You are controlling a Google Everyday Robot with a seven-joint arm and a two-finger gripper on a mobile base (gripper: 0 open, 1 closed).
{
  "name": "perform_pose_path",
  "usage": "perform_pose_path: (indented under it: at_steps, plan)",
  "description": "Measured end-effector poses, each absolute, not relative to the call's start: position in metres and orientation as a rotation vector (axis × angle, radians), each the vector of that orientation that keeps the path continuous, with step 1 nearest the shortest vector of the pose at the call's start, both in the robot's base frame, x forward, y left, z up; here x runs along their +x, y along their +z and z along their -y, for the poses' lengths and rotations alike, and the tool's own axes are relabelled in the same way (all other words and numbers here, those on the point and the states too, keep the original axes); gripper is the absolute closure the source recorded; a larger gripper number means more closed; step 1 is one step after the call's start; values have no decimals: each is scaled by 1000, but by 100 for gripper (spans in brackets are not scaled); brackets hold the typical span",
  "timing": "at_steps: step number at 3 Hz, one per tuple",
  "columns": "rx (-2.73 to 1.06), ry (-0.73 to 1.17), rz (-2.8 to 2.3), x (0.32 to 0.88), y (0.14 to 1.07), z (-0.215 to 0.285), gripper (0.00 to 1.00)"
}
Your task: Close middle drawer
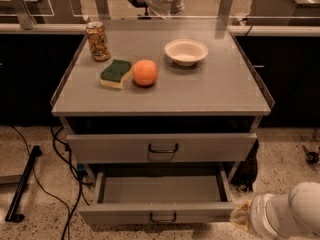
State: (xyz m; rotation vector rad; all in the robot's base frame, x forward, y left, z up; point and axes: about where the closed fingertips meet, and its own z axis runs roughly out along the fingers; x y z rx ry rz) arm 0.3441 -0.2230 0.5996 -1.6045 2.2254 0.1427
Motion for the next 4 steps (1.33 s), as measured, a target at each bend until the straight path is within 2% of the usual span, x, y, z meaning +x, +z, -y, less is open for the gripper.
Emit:
perform_pose_path:
  at_steps: [1,2,4]
  plan:
    - [-1541,233,-2208,356,535,225,100]
    - [-1534,295,-2221,349,514,219,100]
    - [-1554,276,-2184,351,491,216,100]
